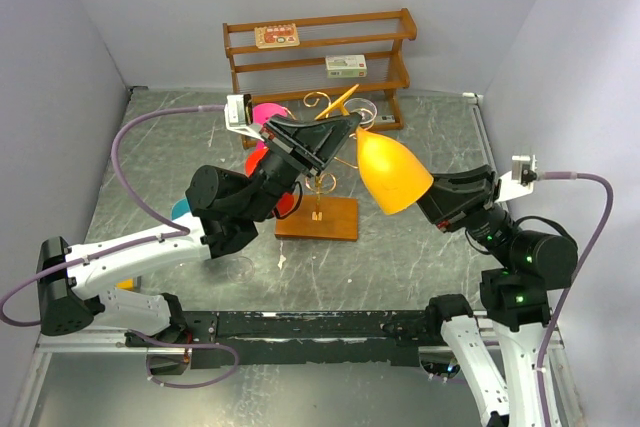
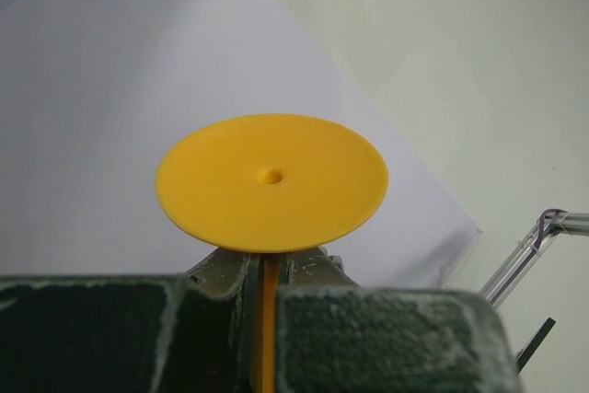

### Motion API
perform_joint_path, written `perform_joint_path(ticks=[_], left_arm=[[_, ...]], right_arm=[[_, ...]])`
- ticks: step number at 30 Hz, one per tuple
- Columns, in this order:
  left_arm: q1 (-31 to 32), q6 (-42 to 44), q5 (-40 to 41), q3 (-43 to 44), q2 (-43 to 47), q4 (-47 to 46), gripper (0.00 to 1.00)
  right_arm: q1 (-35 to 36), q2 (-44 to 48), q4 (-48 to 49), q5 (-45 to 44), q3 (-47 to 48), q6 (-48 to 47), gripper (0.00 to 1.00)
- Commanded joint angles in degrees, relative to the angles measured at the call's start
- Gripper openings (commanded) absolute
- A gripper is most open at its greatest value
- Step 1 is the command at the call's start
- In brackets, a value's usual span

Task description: Place the wine glass upside down on the wine glass rack

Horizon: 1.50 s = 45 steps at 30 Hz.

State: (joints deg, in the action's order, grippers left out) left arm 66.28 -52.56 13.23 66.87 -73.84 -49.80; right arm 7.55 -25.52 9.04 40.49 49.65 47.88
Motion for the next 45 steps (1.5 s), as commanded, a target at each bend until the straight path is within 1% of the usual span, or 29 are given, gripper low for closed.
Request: perform_joint_path(ticks=[1,3,5,6,9,11,13,17,19,21,23,25,28,31,34,38,41,43,45], left_arm=[[-0.5,3.9,1.2,0.0,0.7,-3.1,0.07],[-0.5,5.0,1.6,-0.9,1.8,-2.4,0.07],[-0.5,7.0,2.4,-2.3,3.6,-1.4,0.07],[-0.5,8.1,2.6,-3.2,4.6,-0.6,0.07],[-0.6,11.4,-0.9,-4.7,7.8,3.4,0.07],[-0.6,12.3,-5.3,-6.7,10.0,5.6,0.07],[-0.6,13.7,-9.5,-7.4,11.6,9.3,0.07],[-0.6,21.0,-18.6,-4.4,12.7,18.6,0.07],[-0.6,24.7,-23.2,-2.5,12.0,22.7,0.07],[-0.6,28.7,-25.5,-0.2,11.1,27.9,0.07],[-0.6,33.7,-26.4,1.5,10.1,32.0,0.07],[-0.6,37.9,-26.1,1.4,9.5,33.8,0.07],[-0.6,41.3,-26.7,0.2,8.6,33.0,0.07],[-0.6,44.0,-31.1,-1.5,7.3,29.7,0.07],[-0.5,46.3,-35.1,-2.7,6.0,27.1,0.07],[-0.5,48.8,-35.0,-3.3,4.8,25.2,0.07],[-0.5,50.7,-34.3,-3.3,4.3,24.2,0.07],[-0.5,51.5,-33.5,-2.3,3.9,24.8,0.07],[-0.5,52.1,-33.6,-1.8,3.6,24.7,0.07]], right_arm=[[0.1,1.5,-8.8,-0.5,3.3,-4.2,0.28],[0.2,2.1,-14.1,-3.6,4.7,-6.8,0.41],[0.2,2.6,-19.7,-6.7,6.3,-9.3,0.5],[0.2,3.1,-22.3,-8.0,7.2,-10.5,0.52],[0.2,3.6,-30.0,-10.1,11.1,-14.0,0.55],[0.1,3.7,-36.9,-11.4,13.9,-17.1,0.55],[0.2,3.4,-41.7,-13.0,16.4,-20.0,0.56],[0.2,1.7,-46.8,-13.8,20.3,-21.7,0.57],[0.1,0.1,-47.7,-13.1,22.0,-20.6,0.57],[0.2,-1.7,-48.2,-11.9,23.8,-19.0,0.57],[0.2,-3.1,-47.9,-10.5,25.2,-17.0,0.57],[0.2,-3.5,-46.2,-8.9,25.5,-14.4,0.57],[0.2,-3.1,-44.4,-9.1,25.3,-10.3,0.57],[0.2,-2.4,-43.7,-11.0,25.2,-5.9,0.57],[0.2,-2.6,-46.3,-13.4,26.5,-2.4,0.57],[0.2,-2.4,-47.2,-12.6,26.1,4.5,0.57],[0.2,-0.8,-44.6,-11.3,24.4,10.0,0.57],[0.2,0.3,-41.9,-10.9,23.3,12.0,0.56],[0.2,0.7,-41.6,-11.6,23.6,12.6,0.56]])
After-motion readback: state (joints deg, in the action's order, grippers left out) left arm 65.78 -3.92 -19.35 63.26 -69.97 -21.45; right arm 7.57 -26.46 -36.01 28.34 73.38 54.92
